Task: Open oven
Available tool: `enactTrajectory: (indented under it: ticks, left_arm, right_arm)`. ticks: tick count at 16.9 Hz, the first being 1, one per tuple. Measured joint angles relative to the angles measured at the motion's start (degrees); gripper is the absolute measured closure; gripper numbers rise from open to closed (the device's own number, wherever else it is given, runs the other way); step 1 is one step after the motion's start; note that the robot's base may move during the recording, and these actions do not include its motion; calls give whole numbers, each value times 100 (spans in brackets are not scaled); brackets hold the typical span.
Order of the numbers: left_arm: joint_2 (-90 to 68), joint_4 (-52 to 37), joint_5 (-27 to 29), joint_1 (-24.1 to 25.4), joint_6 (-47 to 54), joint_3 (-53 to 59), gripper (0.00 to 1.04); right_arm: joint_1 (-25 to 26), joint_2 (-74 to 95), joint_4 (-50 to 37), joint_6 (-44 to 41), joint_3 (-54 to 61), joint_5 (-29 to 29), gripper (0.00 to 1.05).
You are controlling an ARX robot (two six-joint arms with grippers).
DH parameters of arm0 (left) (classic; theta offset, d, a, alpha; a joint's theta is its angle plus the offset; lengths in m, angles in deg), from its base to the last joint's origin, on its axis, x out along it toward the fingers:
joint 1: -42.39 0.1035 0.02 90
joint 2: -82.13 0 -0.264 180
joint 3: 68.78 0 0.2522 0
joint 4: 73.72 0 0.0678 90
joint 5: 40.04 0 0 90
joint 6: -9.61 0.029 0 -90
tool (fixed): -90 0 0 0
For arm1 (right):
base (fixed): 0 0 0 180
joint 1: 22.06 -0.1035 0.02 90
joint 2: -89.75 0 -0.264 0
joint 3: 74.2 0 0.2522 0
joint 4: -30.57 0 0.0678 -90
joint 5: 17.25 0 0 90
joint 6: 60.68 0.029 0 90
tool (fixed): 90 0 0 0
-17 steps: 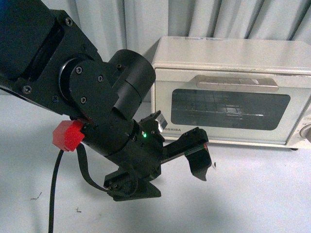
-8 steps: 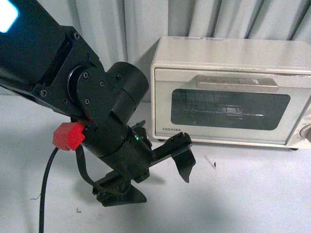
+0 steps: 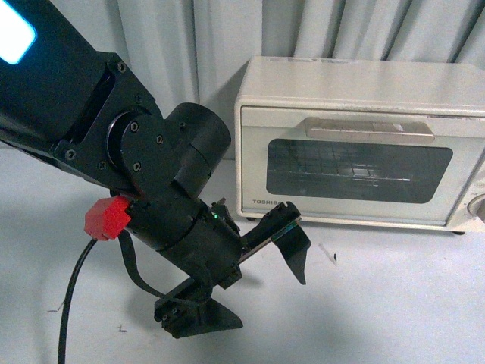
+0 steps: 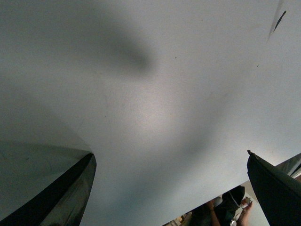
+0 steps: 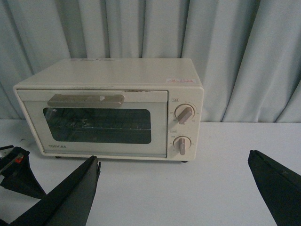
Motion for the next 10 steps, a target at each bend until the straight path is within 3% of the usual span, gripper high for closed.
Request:
enactTrajectory:
  ticks: [10]
  left_arm:
    - [146,-144,404,190,-455,249,7]
  right_arm:
    - [0,0,0,0,0,0,6]
